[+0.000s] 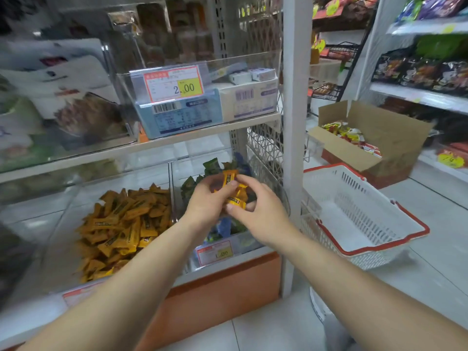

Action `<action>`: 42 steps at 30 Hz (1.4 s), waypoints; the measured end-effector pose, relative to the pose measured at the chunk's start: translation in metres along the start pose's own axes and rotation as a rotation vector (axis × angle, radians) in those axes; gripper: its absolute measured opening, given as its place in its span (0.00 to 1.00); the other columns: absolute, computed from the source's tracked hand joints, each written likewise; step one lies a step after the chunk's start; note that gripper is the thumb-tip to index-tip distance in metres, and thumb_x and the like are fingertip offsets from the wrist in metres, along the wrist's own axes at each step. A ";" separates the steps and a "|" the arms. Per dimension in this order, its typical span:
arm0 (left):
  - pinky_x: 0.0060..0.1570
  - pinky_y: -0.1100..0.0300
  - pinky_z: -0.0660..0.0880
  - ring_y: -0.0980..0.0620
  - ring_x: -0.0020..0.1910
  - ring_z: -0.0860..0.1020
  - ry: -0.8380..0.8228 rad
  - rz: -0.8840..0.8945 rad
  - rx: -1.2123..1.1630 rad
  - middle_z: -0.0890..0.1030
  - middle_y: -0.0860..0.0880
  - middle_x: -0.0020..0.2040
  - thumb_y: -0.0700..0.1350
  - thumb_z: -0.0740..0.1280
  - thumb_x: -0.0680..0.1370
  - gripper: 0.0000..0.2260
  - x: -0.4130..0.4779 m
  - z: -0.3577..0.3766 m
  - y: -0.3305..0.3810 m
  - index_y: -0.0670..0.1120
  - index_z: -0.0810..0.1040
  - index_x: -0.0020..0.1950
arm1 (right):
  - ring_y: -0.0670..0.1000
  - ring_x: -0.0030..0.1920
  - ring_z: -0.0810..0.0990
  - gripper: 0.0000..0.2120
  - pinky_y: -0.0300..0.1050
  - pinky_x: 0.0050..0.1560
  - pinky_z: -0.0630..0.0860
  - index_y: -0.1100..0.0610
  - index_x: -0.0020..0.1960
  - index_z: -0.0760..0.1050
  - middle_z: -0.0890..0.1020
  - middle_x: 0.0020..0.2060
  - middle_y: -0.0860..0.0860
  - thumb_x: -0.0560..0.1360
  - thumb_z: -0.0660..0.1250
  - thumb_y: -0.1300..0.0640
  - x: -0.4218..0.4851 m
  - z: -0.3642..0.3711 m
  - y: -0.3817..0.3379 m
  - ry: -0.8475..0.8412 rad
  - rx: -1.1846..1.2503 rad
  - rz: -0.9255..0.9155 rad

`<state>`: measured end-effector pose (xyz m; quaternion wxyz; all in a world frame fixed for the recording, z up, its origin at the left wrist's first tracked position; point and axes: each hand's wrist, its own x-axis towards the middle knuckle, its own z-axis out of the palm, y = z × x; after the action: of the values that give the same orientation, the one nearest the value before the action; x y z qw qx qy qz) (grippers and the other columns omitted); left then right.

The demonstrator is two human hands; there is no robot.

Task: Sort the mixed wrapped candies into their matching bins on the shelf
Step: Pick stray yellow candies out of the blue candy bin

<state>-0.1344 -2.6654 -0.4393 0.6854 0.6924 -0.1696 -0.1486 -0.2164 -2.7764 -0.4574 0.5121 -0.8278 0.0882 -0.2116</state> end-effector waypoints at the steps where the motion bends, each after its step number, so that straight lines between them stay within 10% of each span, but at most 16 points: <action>1: 0.40 0.56 0.81 0.50 0.44 0.85 0.021 -0.022 -0.041 0.84 0.47 0.50 0.45 0.69 0.79 0.04 -0.001 -0.005 0.000 0.52 0.78 0.54 | 0.34 0.39 0.80 0.31 0.24 0.40 0.71 0.44 0.71 0.70 0.76 0.57 0.45 0.71 0.76 0.51 0.002 0.005 -0.001 0.004 0.020 -0.007; 13: 0.49 0.47 0.82 0.44 0.49 0.85 0.109 -0.131 -0.235 0.85 0.40 0.51 0.42 0.66 0.81 0.14 0.011 -0.068 0.000 0.39 0.72 0.65 | 0.48 0.51 0.84 0.24 0.51 0.57 0.81 0.54 0.64 0.73 0.83 0.54 0.49 0.71 0.77 0.62 0.032 0.052 -0.015 0.003 0.379 0.133; 20: 0.50 0.50 0.81 0.45 0.54 0.84 0.041 -0.069 -0.197 0.85 0.44 0.53 0.42 0.70 0.79 0.10 0.008 -0.090 -0.003 0.43 0.77 0.60 | 0.42 0.50 0.84 0.13 0.36 0.50 0.80 0.48 0.50 0.80 0.86 0.45 0.43 0.71 0.77 0.62 0.043 0.065 -0.017 0.087 0.564 0.118; 27: 0.57 0.52 0.80 0.46 0.56 0.83 -0.030 -0.077 -0.218 0.83 0.39 0.56 0.37 0.65 0.81 0.06 -0.002 -0.093 -0.002 0.39 0.79 0.57 | 0.53 0.53 0.85 0.08 0.46 0.47 0.80 0.53 0.53 0.82 0.87 0.47 0.49 0.76 0.72 0.62 0.047 0.082 -0.015 0.028 0.681 0.308; 42: 0.46 0.50 0.78 0.50 0.44 0.80 0.199 0.228 0.600 0.81 0.49 0.44 0.52 0.69 0.78 0.07 -0.002 -0.102 0.006 0.50 0.75 0.49 | 0.52 0.52 0.86 0.09 0.45 0.51 0.82 0.58 0.56 0.83 0.87 0.49 0.55 0.79 0.67 0.63 0.044 0.101 -0.026 -0.127 0.806 0.330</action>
<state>-0.0921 -2.5731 -0.4315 0.4766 0.8509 -0.2143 0.0536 -0.1341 -2.6988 -0.4623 0.8255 -0.5480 0.0978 -0.0930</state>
